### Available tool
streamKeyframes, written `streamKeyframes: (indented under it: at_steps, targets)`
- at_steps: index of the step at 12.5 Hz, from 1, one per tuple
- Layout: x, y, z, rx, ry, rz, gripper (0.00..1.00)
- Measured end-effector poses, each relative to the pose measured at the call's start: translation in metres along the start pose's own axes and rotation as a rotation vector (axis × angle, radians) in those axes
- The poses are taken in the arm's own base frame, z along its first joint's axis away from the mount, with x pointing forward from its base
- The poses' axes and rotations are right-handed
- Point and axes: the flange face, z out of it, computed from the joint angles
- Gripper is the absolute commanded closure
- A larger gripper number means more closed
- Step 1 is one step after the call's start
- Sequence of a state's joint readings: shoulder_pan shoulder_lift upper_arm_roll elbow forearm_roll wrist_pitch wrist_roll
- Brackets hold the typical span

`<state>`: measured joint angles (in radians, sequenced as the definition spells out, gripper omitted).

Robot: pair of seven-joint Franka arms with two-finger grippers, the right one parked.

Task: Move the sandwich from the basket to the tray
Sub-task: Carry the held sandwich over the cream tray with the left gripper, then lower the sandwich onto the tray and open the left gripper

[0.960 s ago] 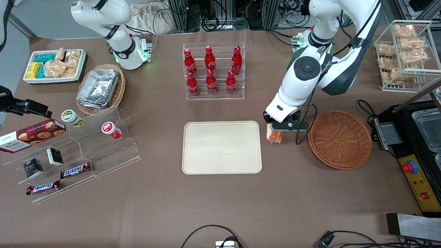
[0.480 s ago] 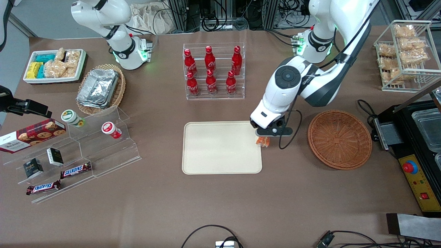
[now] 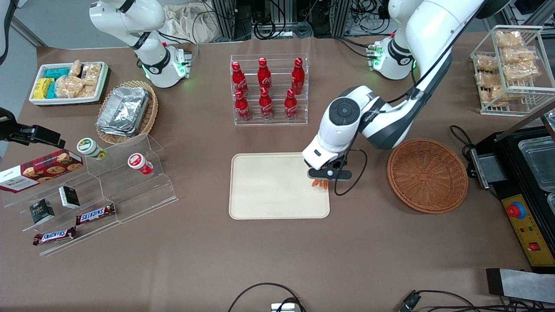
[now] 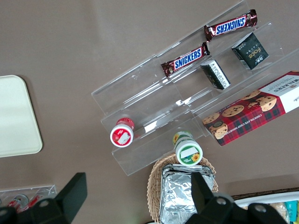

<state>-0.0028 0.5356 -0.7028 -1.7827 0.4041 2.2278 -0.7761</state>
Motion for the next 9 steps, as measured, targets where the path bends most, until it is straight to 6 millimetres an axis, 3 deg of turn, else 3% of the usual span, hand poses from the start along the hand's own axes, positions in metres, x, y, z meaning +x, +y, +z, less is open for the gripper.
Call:
streamKeyframes:
  at_steps: [4, 9]
  targets:
    - [0.003, 0.016, 0.033, 0.002, -0.02, 0.046, 0.74]
    - [0.012, 0.014, 0.067, -0.01, -0.061, 0.036, 0.74]
